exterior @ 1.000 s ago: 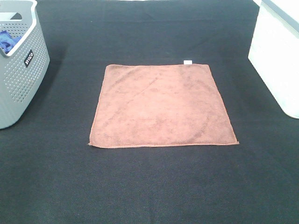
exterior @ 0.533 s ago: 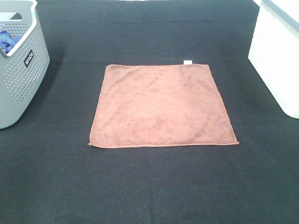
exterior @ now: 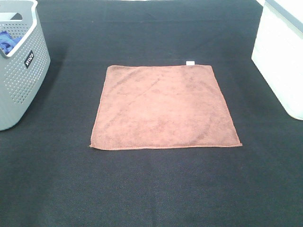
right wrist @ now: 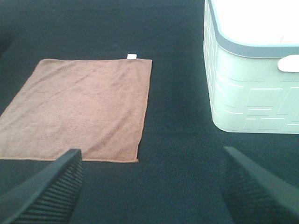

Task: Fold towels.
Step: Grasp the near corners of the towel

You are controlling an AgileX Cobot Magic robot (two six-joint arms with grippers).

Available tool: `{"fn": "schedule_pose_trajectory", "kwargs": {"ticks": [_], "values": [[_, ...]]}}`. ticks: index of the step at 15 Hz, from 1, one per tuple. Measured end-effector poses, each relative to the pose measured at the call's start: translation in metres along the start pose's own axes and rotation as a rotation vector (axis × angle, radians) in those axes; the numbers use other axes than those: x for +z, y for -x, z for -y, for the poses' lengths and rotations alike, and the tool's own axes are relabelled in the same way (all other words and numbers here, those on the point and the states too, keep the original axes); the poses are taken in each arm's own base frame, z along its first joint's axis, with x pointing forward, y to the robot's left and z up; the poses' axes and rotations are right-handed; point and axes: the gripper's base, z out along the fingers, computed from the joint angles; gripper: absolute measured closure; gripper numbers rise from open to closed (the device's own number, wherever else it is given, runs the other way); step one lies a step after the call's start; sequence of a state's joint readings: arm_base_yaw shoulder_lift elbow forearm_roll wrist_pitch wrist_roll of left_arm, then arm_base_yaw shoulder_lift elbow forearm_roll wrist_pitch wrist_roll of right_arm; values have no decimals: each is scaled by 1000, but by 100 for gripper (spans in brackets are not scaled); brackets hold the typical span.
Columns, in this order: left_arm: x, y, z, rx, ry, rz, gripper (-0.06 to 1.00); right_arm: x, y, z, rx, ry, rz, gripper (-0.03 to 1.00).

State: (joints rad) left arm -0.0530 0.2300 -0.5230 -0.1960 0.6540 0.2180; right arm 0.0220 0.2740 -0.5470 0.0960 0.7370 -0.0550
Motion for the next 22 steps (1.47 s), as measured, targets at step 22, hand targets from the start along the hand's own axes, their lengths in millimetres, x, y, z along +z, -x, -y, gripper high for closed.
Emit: {"fn": "schedule_pose_trajectory", "kwargs": {"ticks": [22], "values": [[276,-94,6,-632,-254,-835,29,271,-38,2,262,109,-837,21]]}}
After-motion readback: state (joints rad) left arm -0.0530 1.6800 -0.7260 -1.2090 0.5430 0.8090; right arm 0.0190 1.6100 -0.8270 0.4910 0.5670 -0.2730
